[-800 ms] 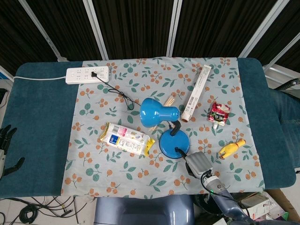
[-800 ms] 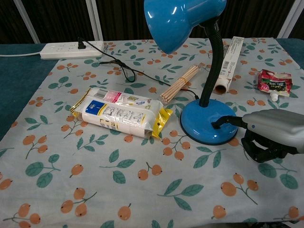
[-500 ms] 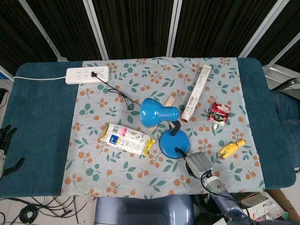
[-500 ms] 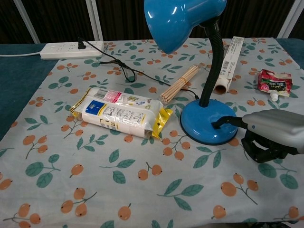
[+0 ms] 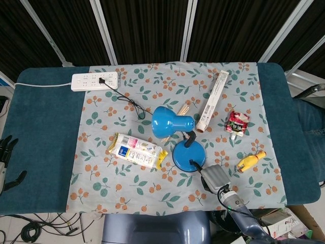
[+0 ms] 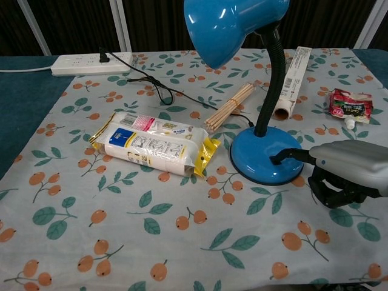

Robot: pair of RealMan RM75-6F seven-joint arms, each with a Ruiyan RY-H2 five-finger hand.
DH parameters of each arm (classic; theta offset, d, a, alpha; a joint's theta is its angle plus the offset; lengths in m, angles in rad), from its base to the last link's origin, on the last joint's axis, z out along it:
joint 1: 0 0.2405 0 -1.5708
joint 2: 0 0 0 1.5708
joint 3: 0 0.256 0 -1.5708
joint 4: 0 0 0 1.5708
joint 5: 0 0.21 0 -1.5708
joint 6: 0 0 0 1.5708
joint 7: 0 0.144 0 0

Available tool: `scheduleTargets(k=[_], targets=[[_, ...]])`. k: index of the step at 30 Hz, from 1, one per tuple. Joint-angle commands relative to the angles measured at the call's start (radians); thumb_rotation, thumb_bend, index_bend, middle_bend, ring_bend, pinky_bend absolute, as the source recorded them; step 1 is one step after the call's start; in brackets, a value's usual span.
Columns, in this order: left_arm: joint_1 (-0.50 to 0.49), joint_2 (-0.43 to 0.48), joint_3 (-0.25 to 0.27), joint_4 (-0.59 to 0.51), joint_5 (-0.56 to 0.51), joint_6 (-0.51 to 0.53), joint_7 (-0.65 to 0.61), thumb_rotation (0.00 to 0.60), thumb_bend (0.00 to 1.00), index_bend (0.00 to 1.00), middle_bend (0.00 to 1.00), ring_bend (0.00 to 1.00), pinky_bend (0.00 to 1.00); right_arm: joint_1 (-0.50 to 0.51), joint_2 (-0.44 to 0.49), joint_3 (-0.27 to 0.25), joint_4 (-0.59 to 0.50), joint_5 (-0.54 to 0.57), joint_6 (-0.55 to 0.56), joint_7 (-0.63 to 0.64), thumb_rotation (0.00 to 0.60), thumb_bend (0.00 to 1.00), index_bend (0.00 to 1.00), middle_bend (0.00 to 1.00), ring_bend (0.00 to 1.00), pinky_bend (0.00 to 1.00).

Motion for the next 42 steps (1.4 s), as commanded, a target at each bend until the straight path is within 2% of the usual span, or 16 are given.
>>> scheduleTargets(k=[1,15,32,42], targets=[[0.000,0.000,0.000,0.000,0.000,0.000,-0.001,0.600,0.27,0.03,0.00,0.01,0.00,0.000,0.000,0.000,0.000,0.000,0.001,-0.001,0.600,0.76,0.12,0.83,0.87,0.86],[0.000,-0.001,0.000,0.000,0.001,0.000,0.002,0.600,0.27,0.03,0.00,0.01,0.00,-0.002,-0.003,-0.006,-0.002,-0.001,0.002,-0.002,0.600,0.76,0.12,0.83,0.87,0.86],[-0.001,-0.001,0.001,0.001,0.002,-0.001,0.001,0.600,0.27,0.03,0.00,0.01,0.00,-0.008,-0.016,-0.021,0.008,0.003,0.003,-0.012,0.600,0.76,0.28,0.83,0.87,0.86],[-0.001,-0.001,0.001,0.000,0.001,-0.002,0.003,0.600,0.27,0.03,0.00,0.01,0.00,-0.013,-0.017,-0.032,0.012,0.006,-0.001,-0.015,0.600,0.76,0.30,0.83,0.87,0.86]])
